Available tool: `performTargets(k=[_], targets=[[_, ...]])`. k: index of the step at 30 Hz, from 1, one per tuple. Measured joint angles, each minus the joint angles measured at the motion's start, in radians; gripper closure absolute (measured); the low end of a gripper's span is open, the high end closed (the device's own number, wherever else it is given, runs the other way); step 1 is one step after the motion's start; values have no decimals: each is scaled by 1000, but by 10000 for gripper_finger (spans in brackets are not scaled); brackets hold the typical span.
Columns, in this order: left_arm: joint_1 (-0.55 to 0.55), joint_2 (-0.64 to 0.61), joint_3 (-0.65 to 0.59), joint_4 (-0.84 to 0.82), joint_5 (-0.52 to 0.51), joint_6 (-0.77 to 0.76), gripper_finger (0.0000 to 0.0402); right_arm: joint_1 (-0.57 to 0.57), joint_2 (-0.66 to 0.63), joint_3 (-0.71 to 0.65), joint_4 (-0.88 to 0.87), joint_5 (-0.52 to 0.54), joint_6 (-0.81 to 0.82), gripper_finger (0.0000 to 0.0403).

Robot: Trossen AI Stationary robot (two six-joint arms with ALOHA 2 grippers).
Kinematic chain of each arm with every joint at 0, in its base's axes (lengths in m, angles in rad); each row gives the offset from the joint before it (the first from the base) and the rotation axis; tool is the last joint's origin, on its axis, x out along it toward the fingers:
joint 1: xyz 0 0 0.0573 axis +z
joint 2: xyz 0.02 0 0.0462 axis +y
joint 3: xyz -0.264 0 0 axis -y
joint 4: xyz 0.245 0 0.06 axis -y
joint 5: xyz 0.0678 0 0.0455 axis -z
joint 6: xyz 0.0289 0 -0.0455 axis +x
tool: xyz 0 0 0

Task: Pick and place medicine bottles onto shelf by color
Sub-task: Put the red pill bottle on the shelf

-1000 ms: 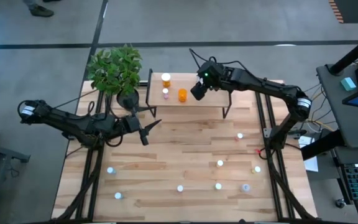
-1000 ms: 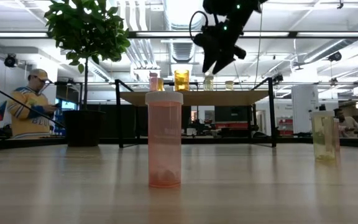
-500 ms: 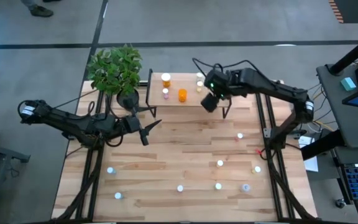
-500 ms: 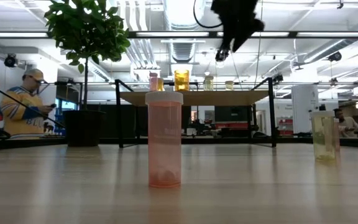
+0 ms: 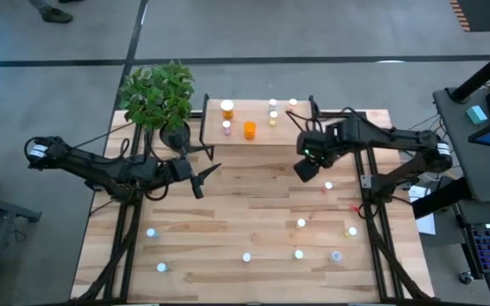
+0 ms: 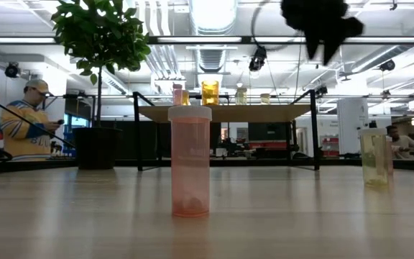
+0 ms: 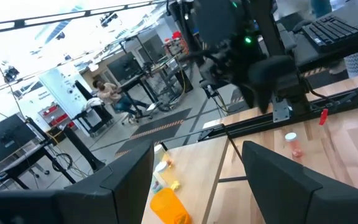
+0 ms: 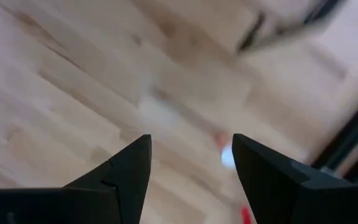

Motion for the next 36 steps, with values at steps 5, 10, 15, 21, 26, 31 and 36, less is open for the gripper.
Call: performTargets(k=[5, 10, 15, 21, 26, 31, 36], targets=[[0, 0, 0, 0, 0, 0, 173, 5, -82, -194, 4, -47, 118, 188], [0, 0, -1, 0, 0, 3, 173, 4, -135, -368, 67, -56, 180, 188], [0, 0, -1, 0, 0, 3, 173, 13, -173, -521, 194, -106, 203, 188], [0, 0, -1, -1, 0, 3, 173, 54, -207, -649, 296, -90, 263, 188], [0, 0, -1, 0, 0, 3, 173, 97, -216, -705, 365, -7, 307, 188], [2, 0, -1, 0, 0, 3, 173, 122, -208, -727, 400, 74, 323, 188], [1, -1, -1, 0, 0, 3, 173, 124, -209, -741, 411, 93, 334, 196]])
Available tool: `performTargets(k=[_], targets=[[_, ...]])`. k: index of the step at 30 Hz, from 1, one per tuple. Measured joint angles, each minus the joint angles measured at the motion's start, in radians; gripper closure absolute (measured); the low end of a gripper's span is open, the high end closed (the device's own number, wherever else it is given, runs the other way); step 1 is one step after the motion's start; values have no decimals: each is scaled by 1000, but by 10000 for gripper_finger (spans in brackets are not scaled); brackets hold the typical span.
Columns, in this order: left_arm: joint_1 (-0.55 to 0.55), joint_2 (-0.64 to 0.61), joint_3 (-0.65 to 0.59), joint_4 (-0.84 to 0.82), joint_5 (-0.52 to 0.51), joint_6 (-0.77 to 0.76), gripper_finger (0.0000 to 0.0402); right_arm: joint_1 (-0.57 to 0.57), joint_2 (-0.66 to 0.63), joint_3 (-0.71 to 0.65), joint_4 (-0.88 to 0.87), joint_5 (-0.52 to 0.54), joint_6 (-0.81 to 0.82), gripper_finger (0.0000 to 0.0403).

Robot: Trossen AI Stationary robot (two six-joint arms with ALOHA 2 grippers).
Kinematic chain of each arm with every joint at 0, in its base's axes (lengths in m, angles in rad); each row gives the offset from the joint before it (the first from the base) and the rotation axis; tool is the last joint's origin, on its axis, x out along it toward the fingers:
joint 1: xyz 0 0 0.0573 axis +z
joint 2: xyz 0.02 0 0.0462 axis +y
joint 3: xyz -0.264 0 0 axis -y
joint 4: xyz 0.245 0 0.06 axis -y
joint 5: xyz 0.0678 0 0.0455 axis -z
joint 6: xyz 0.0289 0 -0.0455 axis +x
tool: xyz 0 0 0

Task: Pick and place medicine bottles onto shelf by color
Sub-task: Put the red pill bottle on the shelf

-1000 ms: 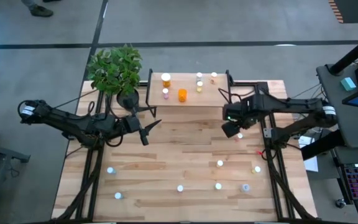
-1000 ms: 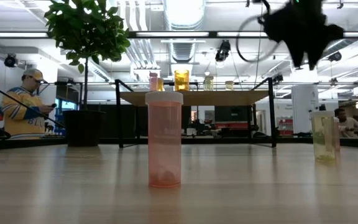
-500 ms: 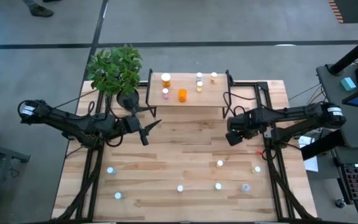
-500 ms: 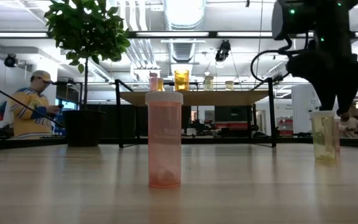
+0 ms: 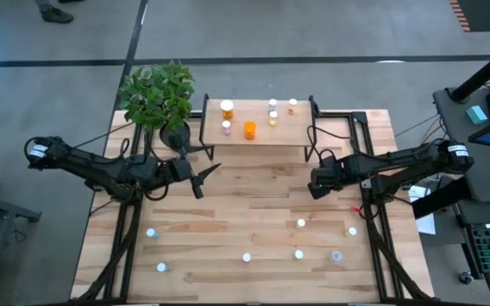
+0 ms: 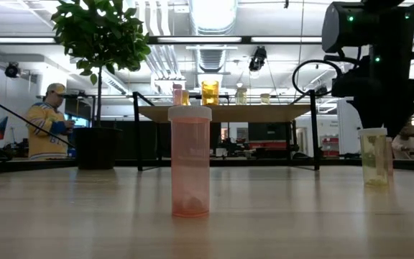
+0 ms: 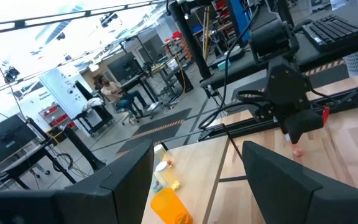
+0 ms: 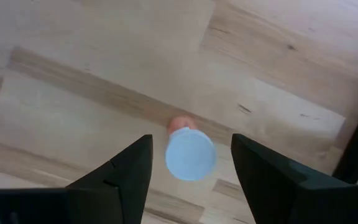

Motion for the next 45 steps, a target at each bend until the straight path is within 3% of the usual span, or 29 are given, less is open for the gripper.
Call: performTargets(k=[12, 17, 26, 30, 37, 45], targets=[[0, 0, 0, 0, 0, 0, 173, 4, 0, -12, 16, -29, 4, 290], [0, 0, 0, 0, 0, 0, 173, 4, -1, -12, 16, -36, 4, 298], [0, 0, 0, 2, 0, 0, 173, 6, -1, 147, 4, -304, -114, 287], [0, 0, 0, 2, 0, 0, 173, 18, -1, 294, 5, -341, -201, 293], [0, 0, 0, 1, 0, 0, 173, 22, 27, 542, -13, -178, -316, 293], [0, 0, 0, 0, 0, 1, 173, -56, 231, 859, -338, 7, -546, 293]])
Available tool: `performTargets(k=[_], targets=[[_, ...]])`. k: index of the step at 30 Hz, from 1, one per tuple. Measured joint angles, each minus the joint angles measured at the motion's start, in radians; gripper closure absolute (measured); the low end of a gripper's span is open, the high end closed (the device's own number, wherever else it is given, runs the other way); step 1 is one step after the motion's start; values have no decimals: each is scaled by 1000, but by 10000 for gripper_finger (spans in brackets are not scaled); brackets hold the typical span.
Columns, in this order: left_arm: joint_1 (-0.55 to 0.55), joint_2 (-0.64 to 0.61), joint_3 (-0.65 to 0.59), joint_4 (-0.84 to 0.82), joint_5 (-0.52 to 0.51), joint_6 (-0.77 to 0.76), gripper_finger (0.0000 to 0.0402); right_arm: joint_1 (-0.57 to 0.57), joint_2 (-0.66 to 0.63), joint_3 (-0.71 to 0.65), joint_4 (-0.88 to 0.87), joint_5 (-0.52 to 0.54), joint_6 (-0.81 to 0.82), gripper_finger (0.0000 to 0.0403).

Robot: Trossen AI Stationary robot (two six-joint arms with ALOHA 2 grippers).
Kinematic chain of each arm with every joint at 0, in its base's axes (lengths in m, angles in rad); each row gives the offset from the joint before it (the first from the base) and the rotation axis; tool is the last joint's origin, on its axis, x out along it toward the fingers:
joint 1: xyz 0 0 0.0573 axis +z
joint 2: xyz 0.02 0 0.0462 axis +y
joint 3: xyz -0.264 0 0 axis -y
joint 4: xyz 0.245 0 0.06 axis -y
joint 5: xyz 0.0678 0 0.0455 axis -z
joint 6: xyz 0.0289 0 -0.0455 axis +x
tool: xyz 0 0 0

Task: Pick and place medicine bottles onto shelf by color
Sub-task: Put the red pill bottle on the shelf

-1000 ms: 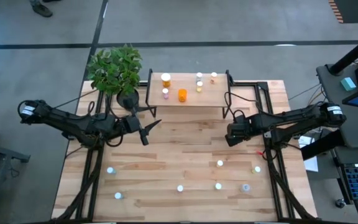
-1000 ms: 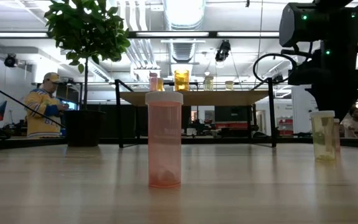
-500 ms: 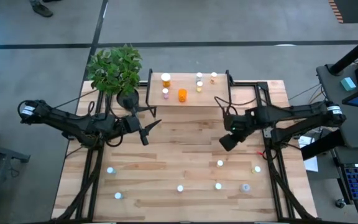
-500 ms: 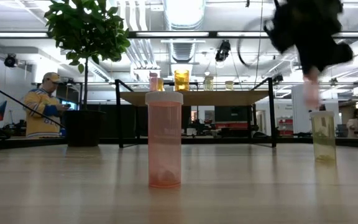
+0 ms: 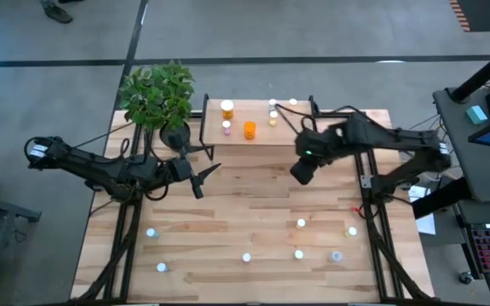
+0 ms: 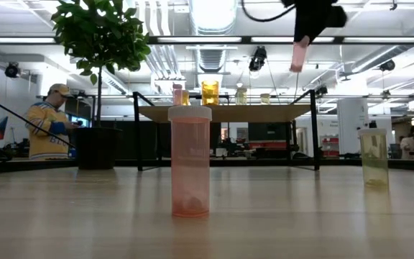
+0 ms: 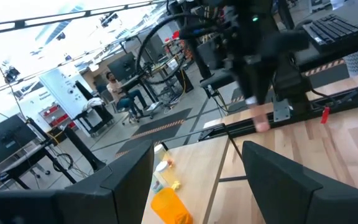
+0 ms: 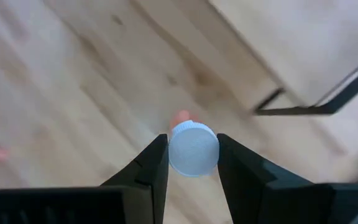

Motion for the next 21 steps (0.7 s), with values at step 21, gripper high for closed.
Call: performTargets(k=[21], targets=[[0, 14, -1, -1, 0, -2, 173, -366, 392, 437, -147, 57, -671, 293]])
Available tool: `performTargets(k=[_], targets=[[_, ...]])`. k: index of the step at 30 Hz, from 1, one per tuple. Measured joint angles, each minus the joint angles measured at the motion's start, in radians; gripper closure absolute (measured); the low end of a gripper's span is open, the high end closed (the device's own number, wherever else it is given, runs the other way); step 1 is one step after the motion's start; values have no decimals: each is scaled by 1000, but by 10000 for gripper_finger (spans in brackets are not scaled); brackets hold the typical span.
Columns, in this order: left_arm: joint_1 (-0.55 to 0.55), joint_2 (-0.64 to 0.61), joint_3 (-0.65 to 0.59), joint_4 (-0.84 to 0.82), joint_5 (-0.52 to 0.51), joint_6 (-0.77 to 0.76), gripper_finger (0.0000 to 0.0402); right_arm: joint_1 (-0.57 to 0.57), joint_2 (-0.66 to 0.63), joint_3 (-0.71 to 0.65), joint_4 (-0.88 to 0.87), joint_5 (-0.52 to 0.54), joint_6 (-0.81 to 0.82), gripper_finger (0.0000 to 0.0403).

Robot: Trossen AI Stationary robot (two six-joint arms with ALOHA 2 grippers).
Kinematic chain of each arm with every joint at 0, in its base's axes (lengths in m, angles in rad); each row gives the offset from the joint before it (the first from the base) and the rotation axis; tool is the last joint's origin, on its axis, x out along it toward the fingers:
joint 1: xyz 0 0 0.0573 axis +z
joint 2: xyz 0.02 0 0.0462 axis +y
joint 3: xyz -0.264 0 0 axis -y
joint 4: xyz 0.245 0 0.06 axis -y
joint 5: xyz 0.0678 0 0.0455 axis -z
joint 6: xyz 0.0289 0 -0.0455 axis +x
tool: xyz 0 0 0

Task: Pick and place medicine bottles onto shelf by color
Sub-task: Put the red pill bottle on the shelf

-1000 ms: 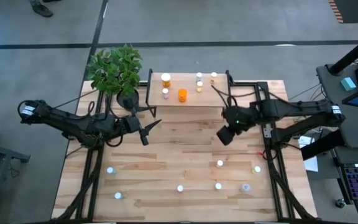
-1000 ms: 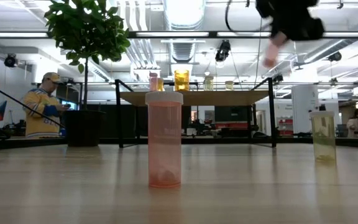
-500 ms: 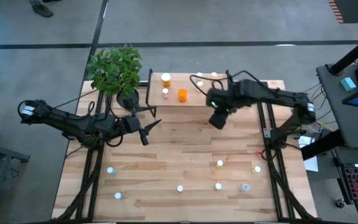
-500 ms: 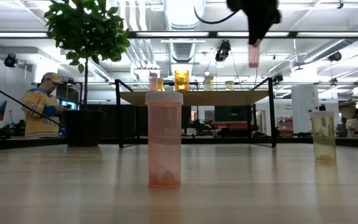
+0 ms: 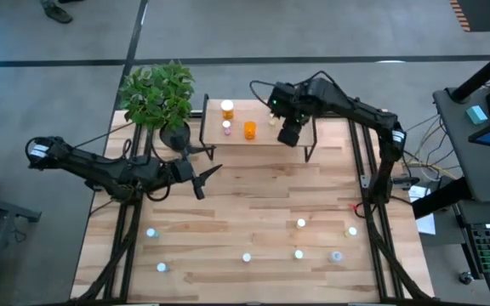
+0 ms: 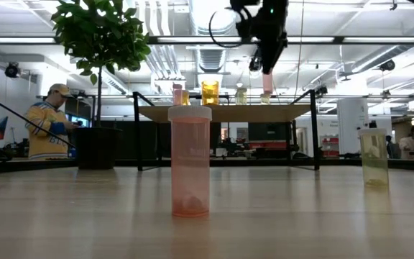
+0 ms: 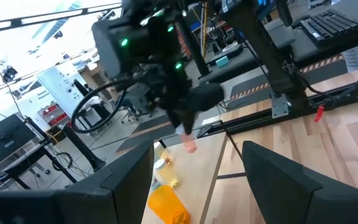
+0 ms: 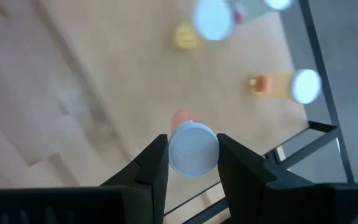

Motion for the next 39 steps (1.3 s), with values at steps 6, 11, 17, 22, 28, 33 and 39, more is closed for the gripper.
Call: performTargets(k=[6, 11, 17, 22, 28, 33, 39], targets=[[0, -1, 0, -6, 0, 0, 173, -83, -5, -34, 27, -49, -9, 293], [0, -1, 0, -8, 0, 1, 173, -104, -13, -70, 89, -53, -6, 293], [0, -1, 0, -8, -1, 1, 173, -104, -15, -112, 127, -53, -18, 293], [0, -1, 0, -9, -1, 1, 173, -109, -15, -129, 140, -45, -18, 293], [0, -1, 0, -9, -1, 2, 173, -121, -16, -148, 146, -33, -17, 293], [0, -1, 0, -9, -1, 2, 173, -127, -17, -152, 159, -17, -21, 293], [0, -1, 0, -9, -1, 2, 173, -127, -17, -139, 160, -18, -27, 280]])
